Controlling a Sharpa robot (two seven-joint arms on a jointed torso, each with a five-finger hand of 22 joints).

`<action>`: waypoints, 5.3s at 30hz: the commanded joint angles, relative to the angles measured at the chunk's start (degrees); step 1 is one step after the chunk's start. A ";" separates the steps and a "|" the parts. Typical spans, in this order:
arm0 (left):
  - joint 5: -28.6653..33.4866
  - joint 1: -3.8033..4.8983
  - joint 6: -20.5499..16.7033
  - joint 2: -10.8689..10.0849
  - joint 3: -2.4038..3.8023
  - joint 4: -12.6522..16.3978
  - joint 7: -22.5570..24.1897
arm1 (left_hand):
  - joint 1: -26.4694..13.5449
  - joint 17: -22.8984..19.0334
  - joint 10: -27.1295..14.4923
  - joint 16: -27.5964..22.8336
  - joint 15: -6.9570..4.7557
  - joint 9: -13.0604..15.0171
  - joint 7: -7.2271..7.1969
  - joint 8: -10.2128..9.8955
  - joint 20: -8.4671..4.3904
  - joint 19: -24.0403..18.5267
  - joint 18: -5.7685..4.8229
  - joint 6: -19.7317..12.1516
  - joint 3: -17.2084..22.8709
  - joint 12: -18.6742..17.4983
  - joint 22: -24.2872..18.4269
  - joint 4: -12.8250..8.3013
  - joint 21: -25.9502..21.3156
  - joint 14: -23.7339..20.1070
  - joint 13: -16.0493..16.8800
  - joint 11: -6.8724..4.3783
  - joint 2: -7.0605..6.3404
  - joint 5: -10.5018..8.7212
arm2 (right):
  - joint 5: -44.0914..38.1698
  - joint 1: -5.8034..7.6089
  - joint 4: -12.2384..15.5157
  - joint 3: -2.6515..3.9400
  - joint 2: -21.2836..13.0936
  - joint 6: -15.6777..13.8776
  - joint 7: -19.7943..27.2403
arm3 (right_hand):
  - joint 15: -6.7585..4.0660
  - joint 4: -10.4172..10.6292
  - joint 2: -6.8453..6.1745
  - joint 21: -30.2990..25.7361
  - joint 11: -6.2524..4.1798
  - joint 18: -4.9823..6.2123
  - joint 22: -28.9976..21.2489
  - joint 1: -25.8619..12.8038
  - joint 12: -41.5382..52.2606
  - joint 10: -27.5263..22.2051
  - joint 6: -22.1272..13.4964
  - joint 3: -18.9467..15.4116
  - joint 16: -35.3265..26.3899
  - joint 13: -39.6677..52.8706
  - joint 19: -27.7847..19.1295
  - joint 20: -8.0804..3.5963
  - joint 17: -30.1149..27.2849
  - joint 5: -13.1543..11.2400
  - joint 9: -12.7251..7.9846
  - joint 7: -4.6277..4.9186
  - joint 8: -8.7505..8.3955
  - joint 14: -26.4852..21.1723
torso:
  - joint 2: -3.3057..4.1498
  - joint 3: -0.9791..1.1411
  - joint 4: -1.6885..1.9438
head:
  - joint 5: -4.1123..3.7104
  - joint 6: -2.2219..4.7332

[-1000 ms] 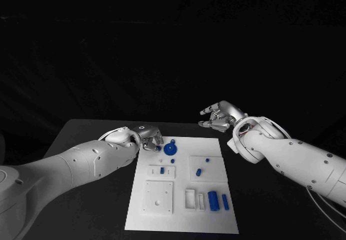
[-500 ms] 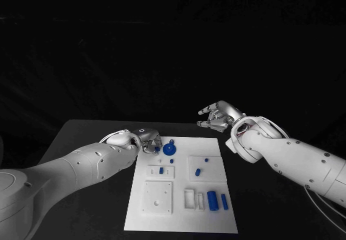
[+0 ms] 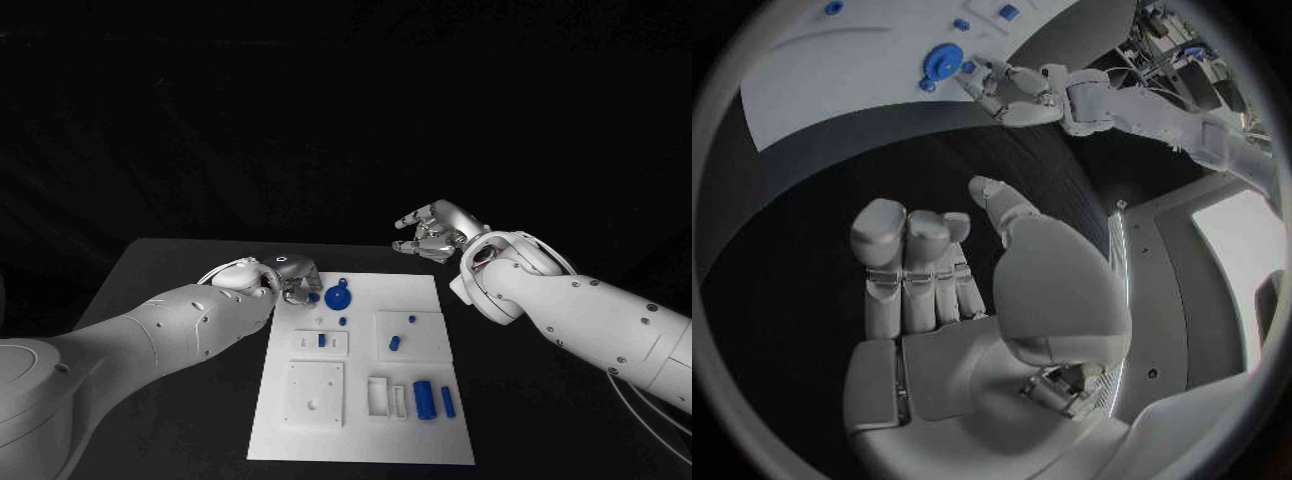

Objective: Assemble the parts on the task board

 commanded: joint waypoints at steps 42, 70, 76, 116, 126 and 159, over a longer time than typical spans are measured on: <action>0.39 -0.47 6.68 -0.13 -0.21 0.39 -1.21 | -1.83 -0.06 2.59 0.70 0.43 -0.18 1.25 -0.39 0.49 1.54 0.61 -1.89 -0.80 -0.20 0.43 3.99 -1.85 1.12 -0.01 0.58 -1.28 -0.59 | -0.57 -0.04 0.33 0.02 -0.22 0.90 0.28 | 0.07 -0.25 0.56 0.30 -0.40 0.35 6.30 -0.11 0.43 0.25 0.62 -0.09 0.43 0.11 2.10 0.26 0.10 0.13 0.08 -0.05 0.00 0.15 | -0.04 0.00 -0.01 | 0.03 -0.14; 0.13 -0.49 6.25 0.39 -0.25 0.21 -0.54 | -3.11 0.73 6.80 2.48 -0.01 -0.01 0.30 -0.25 0.00 1.58 0.80 5.86 5.13 -0.36 1.36 2.84 0.55 1.62 -0.04 -0.29 -0.12 -0.58 | -0.57 -0.04 0.42 0.02 -0.09 1.08 0.21 | 0.05 -0.22 0.55 0.32 -0.42 0.34 6.30 -0.12 0.48 0.28 0.81 0.05 0.42 0.18 2.10 0.25 0.12 0.45 0.08 -0.07 0.00 0.15 | 0.00 0.00 -0.01 | -0.08 -0.24; -0.72 -0.66 6.97 0.55 -0.29 0.03 -0.93 | -3.10 0.79 6.53 2.85 0.06 -0.01 0.33 -0.25 0.08 1.06 0.98 5.64 5.77 -0.34 1.36 2.42 1.72 1.85 -0.06 -0.21 -0.25 -0.03 | -0.57 -0.04 0.42 0.02 -0.09 1.14 0.20 | 0.05 -0.22 0.55 0.32 -0.42 0.34 6.30 -0.12 0.48 0.28 0.81 0.05 0.42 0.18 2.10 0.25 0.12 0.45 0.08 -0.07 0.00 0.15 | 0.00 -0.01 -0.02 | -0.13 -0.36; 1.07 -1.29 -2.31 -1.22 -0.28 0.59 -0.80 | -3.89 1.08 13.14 2.34 -0.35 0.07 1.07 -0.23 -0.34 2.83 2.43 7.05 8.44 -0.49 1.03 2.03 7.72 8.66 -0.02 -0.96 -0.57 4.80 | -0.56 -0.07 0.85 0.02 -0.24 1.01 0.30 | 0.05 -0.11 0.53 0.30 -0.43 0.33 6.29 -0.37 0.46 0.27 1.11 0.12 0.36 0.20 2.09 0.24 0.09 0.59 0.10 -0.09 0.02 0.15 | -0.12 -0.16 0.12 | 0.08 0.11; 7.41 -1.18 -7.05 -4.51 0.70 4.16 2.04 | -3.90 1.24 13.24 2.14 -0.43 0.08 1.03 -0.22 -0.43 3.17 2.41 7.16 8.56 -0.50 1.05 2.21 7.62 8.98 -0.02 -0.99 -0.86 5.06 | -0.49 -0.13 0.82 0.02 -0.44 0.96 0.28 | 0.04 -0.07 0.52 0.29 -0.44 0.33 6.29 -0.39 0.52 0.32 1.11 0.13 0.36 0.25 2.10 0.23 0.09 0.72 0.10 -0.10 0.01 0.16 | -0.16 -0.16 0.12 | 0.26 0.36; 5.23 -0.81 -4.94 -8.73 5.40 9.14 2.91 | -1.89 2.01 7.58 1.91 0.01 0.03 0.91 -0.26 -0.22 -2.03 2.63 6.57 14.16 -0.43 1.65 -1.90 12.72 4.39 -0.01 0.37 -3.40 4.59 | 0.12 -0.60 0.17 -0.07 -0.07 1.58 0.14 | 0.01 -0.01 0.61 0.43 -0.49 0.30 6.33 -0.48 0.65 0.40 1.44 0.28 0.51 0.35 2.14 0.21 0.21 0.72 0.11 -0.17 0.03 0.21 | -0.02 0.02 0.05 | 1.11 0.87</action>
